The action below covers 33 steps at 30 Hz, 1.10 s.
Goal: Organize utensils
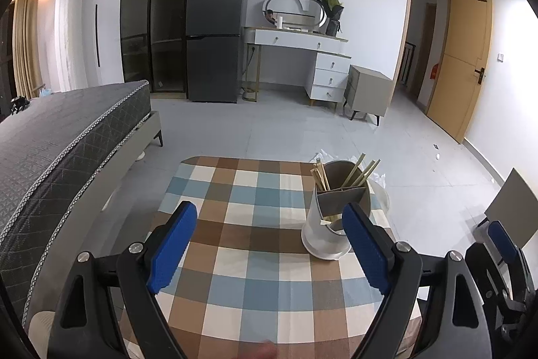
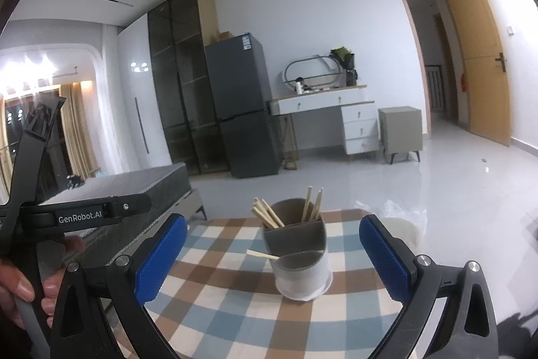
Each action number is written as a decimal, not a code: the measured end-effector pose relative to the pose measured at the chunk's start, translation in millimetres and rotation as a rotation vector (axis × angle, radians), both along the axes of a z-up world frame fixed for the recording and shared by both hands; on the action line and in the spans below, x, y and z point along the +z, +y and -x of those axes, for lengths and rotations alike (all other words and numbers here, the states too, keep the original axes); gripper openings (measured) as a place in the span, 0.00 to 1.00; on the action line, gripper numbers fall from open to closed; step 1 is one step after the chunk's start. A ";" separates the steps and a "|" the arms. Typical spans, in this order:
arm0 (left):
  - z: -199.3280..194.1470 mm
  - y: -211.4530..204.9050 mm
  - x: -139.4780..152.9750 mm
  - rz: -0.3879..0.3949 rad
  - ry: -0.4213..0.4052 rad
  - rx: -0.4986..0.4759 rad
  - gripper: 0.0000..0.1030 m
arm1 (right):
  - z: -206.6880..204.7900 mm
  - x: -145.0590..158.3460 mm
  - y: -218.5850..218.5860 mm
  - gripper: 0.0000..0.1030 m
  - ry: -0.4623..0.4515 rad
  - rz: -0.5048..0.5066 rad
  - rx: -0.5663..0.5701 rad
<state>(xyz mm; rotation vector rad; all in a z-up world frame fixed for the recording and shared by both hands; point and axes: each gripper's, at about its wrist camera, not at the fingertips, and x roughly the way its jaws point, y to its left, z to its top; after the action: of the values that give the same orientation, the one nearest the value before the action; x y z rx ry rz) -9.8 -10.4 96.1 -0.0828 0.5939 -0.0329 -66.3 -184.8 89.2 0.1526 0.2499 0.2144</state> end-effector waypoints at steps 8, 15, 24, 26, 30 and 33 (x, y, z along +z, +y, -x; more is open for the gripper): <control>7.5 0.2 -3.1 0.011 -0.004 0.001 0.83 | 10.8 -0.8 0.9 1.00 -0.009 0.010 -0.010; 9.0 0.2 -6.2 0.019 0.013 -0.005 0.83 | 11.7 0.3 1.2 1.00 -0.020 0.016 -0.010; 12.4 1.1 -6.9 0.018 0.014 -0.013 0.83 | 13.3 -0.8 1.0 1.00 -0.019 0.013 -0.011; 12.9 2.2 -7.0 0.017 0.014 -0.006 0.83 | 13.2 -0.4 0.8 1.00 -0.019 0.018 -0.010; 12.5 4.4 -6.4 0.018 0.011 0.006 0.83 | 12.6 1.4 -1.2 1.00 -0.017 0.015 -0.014; 11.2 4.5 -7.3 0.020 0.010 0.010 0.83 | 11.1 0.2 -1.0 1.00 -0.011 0.015 -0.016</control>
<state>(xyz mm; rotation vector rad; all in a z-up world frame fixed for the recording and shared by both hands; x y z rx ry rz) -21.0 -6.0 88.8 -0.1051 0.6032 -0.0286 -77.4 -185.8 89.4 0.1381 0.2395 0.1975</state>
